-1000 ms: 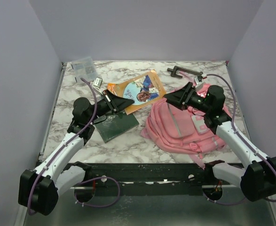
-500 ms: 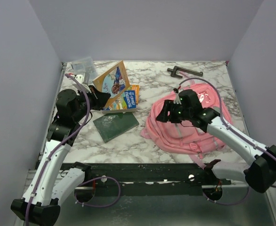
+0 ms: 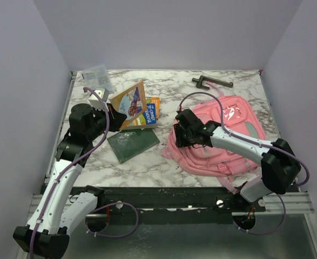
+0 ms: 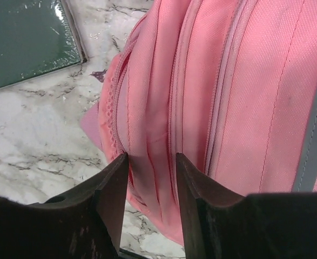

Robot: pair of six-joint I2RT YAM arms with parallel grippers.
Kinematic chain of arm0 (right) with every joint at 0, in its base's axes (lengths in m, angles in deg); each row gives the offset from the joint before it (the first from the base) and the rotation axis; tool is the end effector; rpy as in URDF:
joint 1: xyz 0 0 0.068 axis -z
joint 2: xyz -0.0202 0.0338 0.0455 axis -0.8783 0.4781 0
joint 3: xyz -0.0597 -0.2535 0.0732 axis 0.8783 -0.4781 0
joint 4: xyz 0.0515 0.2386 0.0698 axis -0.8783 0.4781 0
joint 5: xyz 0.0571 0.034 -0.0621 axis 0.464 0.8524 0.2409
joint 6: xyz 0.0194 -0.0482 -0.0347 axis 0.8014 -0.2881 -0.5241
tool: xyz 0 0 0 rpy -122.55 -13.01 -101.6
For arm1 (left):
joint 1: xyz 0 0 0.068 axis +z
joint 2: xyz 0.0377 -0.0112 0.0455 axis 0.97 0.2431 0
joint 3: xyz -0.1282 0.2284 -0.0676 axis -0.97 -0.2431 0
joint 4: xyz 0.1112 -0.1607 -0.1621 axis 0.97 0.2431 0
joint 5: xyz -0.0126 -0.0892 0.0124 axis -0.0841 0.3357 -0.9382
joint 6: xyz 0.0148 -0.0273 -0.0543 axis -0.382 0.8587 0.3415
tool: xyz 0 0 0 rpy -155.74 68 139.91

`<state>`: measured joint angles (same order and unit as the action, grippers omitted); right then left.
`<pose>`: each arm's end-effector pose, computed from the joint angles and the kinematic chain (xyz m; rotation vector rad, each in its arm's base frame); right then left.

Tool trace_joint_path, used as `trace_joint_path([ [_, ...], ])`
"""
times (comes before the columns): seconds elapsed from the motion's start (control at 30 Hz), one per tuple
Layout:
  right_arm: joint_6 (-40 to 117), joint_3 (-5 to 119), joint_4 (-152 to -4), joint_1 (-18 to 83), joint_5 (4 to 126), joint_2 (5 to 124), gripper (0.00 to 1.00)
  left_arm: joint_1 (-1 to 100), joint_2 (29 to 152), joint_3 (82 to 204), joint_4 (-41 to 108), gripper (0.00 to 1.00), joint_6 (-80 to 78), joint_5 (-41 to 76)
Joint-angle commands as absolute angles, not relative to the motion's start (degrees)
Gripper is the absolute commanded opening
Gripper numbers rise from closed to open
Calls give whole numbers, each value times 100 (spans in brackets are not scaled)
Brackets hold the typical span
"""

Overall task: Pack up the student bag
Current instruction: Place the book in the student bag.

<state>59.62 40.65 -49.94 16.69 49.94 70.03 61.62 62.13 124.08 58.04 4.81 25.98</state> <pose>0.2245 0.2140 0.2206 -0.3256 2.5418 0.3381 0.1769 -0.0593 0.3568 0.1516 1.8892 -0.6537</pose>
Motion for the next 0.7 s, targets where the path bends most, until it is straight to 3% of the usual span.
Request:
trace_joint_path([
  [0.0, 5741, 4234, -4950, 1540, 4306, 7272, 44, 6188, 6209, 12360, 5643, 0, 403, 2878],
  [0.2, 5502, 3933, -5307, 1397, 3646, 7517, 43, 6187, 6256, 12338, 5626, 0, 422, 2916],
  [0.5, 5658, 3738, -5722, 951, 3051, 7839, 53, 6194, 6405, 12303, 5592, 0, 463, 3003],
  [0.57, 5697, 3767, -5698, 890, 2684, 7883, 44, 6195, 6458, 12303, 5589, 0, 473, 3022],
  [0.67, 5701, 3881, -5568, 879, 2372, 7721, 14, 6204, 6535, 12279, 5564, 0, 497, 3053],
])
